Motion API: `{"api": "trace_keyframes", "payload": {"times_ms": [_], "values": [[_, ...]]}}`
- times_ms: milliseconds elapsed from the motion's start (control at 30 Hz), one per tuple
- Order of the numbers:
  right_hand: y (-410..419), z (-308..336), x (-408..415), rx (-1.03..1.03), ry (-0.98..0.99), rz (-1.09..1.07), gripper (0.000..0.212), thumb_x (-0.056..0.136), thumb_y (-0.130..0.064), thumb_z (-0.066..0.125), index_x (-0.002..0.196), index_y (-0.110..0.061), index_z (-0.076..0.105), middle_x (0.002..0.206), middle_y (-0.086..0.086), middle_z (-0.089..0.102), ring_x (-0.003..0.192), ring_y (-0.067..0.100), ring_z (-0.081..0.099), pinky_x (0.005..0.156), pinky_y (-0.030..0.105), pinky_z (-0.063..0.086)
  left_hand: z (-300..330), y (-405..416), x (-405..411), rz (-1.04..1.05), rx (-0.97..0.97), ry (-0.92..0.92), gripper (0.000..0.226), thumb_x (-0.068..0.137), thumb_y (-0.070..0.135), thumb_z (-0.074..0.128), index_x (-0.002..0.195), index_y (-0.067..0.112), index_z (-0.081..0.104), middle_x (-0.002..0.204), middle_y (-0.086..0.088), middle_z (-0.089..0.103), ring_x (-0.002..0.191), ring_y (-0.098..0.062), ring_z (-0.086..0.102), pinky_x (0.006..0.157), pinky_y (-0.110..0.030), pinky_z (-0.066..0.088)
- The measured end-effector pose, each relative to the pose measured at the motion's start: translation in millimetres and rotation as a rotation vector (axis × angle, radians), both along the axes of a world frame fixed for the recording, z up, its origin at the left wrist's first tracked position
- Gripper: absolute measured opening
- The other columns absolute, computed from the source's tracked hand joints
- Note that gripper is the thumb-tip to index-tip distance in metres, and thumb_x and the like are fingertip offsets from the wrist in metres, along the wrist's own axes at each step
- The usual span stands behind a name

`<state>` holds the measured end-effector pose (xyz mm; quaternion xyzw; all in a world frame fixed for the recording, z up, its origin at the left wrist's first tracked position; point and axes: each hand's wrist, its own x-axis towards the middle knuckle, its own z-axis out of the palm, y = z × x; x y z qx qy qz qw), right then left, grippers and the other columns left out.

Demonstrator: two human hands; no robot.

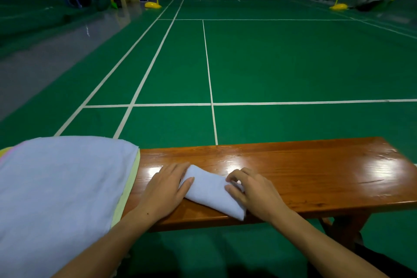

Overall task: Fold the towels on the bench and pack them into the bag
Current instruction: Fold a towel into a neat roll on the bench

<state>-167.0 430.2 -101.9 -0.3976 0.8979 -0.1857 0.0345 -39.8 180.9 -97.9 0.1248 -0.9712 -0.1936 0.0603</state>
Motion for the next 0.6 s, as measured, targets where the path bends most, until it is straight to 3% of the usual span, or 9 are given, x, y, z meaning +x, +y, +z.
{"api": "trace_keyframes", "payload": {"times_ms": [67, 167, 233, 300, 400, 467, 600], "values": [[-3.6, 2.8, 3.3, -0.04, -0.046, 0.0, 0.023, 0.097, -0.062, 0.059, 0.1, -0.04, 0.058, 0.099, -0.018, 0.06, 0.081, 0.003, 0.055, 0.065, 0.023, 0.041, -3.1, -5.1, -4.3, 0.036, 0.063, -0.014, 0.055, 0.105, 0.063, 0.042, 0.15, 0.033, 0.05, 0.149, 0.012, 0.056, 0.127, -0.009, 0.056, 0.105, -0.035, 0.051], [-8.9, 2.6, 6.5, -0.071, -0.068, -0.014, 0.034, 0.09, -0.067, 0.063, 0.082, -0.038, 0.048, 0.089, -0.018, 0.057, 0.088, 0.003, 0.051, 0.068, 0.024, 0.042, -6.7, -7.4, -10.3, 0.047, 0.124, -0.068, 0.066, 0.096, 0.081, 0.034, 0.14, 0.037, 0.058, 0.138, 0.015, 0.062, 0.115, -0.005, 0.059, 0.095, -0.037, 0.056], [-11.1, 1.6, 7.4, -0.058, -0.071, 0.013, 0.034, 0.09, -0.072, 0.059, 0.097, -0.039, 0.052, 0.104, -0.02, 0.055, 0.102, 0.007, 0.045, 0.08, 0.025, 0.046, -7.4, -4.5, -13.2, 0.038, 0.145, -0.101, 0.07, 0.091, 0.083, 0.044, 0.14, 0.035, 0.059, 0.135, 0.016, 0.062, 0.115, -0.007, 0.059, 0.095, -0.039, 0.056], [-11.8, -0.3, 8.1, -0.022, -0.136, 0.023, 0.055, 0.09, -0.079, 0.051, 0.124, -0.036, 0.05, 0.122, -0.017, 0.051, 0.113, 0.008, 0.04, 0.091, 0.028, 0.048, -7.4, -3.9, -16.6, 0.051, 0.248, -0.141, 0.069, 0.086, 0.079, 0.06, 0.135, 0.03, 0.062, 0.129, 0.014, 0.064, 0.111, -0.009, 0.061, 0.093, -0.04, 0.056], [-12.3, -0.3, 12.7, -0.05, -0.273, 0.021, 0.078, 0.085, -0.085, 0.049, 0.146, -0.037, 0.039, 0.132, -0.017, 0.051, 0.12, 0.004, 0.043, 0.098, 0.036, 0.052, -2.8, -5.7, -19.1, 0.023, 0.446, -0.115, 0.053, 0.08, 0.072, 0.071, 0.105, 0.025, 0.068, 0.099, 0.007, 0.069, 0.087, -0.012, 0.062, 0.082, -0.047, 0.055], [-13.5, 3.2, 18.3, -0.114, -0.383, 0.052, 0.083, 0.083, -0.083, 0.058, 0.149, -0.039, 0.034, 0.133, -0.016, 0.053, 0.117, 0.0, 0.052, 0.096, 0.036, 0.056, 4.7, -0.4, -17.9, -0.026, 0.605, -0.016, 0.033, 0.087, 0.053, 0.078, 0.101, 0.025, 0.067, 0.094, 0.001, 0.067, 0.088, -0.019, 0.063, 0.082, -0.046, 0.054], [-11.5, 14.3, 26.7, -0.299, -0.605, 0.13, 0.081, 0.083, -0.059, 0.082, 0.143, -0.039, 0.03, 0.127, -0.017, 0.057, 0.107, 0.003, 0.065, 0.086, 0.035, 0.061, 35.6, 19.9, -10.4, -0.057, 0.779, 0.15, 0.021, 0.092, 0.025, 0.081, 0.106, 0.017, 0.068, 0.102, -0.001, 0.07, 0.093, -0.011, 0.065, 0.076, -0.023, 0.052]]}}
